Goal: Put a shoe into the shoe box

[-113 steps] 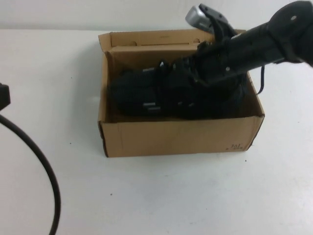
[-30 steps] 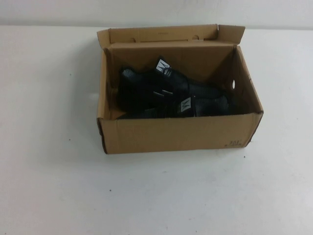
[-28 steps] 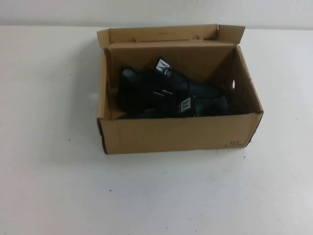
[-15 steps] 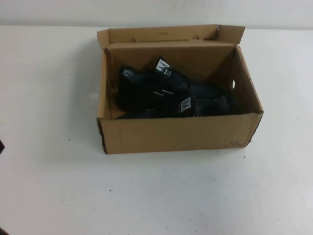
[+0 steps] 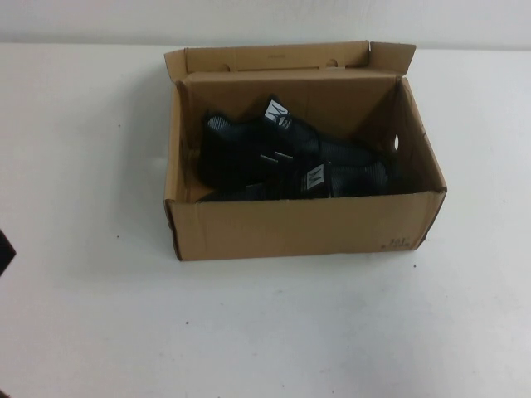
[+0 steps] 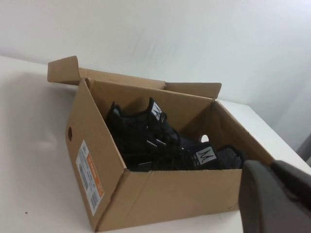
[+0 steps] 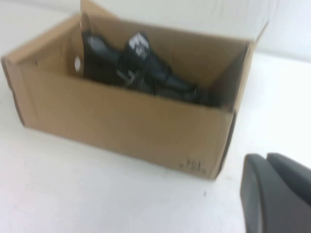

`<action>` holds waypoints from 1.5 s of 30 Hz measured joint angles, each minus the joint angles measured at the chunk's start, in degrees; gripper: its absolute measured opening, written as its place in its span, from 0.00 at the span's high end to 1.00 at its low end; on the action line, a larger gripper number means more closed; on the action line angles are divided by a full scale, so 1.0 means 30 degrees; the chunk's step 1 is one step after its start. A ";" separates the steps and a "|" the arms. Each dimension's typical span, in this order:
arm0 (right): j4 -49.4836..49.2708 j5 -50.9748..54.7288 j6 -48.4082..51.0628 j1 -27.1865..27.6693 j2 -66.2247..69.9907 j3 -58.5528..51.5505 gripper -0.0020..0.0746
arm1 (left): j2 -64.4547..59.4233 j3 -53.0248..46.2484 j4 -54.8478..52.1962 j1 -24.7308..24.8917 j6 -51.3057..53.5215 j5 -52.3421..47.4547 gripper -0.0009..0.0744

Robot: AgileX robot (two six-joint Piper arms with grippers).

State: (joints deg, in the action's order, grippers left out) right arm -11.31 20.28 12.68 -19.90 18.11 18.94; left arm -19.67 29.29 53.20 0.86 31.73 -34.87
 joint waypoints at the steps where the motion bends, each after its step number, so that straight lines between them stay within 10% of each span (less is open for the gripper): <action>1: 0.0000 -0.0040 0.0000 0.0000 0.0000 -0.0222 0.99 | 0.0000 0.0000 0.0000 0.0000 0.0000 0.0000 0.99; 18: -0.0072 0.0720 0.0000 0.0000 0.0000 -0.2620 0.99 | 0.3007 -0.1695 -0.3930 0.0000 -0.0019 0.2991 0.99; 29: -0.0072 0.1464 0.0000 0.0000 0.0000 -0.2620 0.99 | 0.6486 -0.7256 -1.8884 0.0265 -1.3769 0.4598 0.99; 45: -0.0072 0.1464 0.0000 0.0000 -0.0010 -0.2620 0.99 | 0.6756 -1.0255 -2.0194 0.2707 -1.4223 0.4161 0.99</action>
State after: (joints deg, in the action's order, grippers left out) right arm -11.53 24.67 12.68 -19.90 18.08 11.08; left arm 0.59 -1.47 -7.38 8.98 -10.93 -22.39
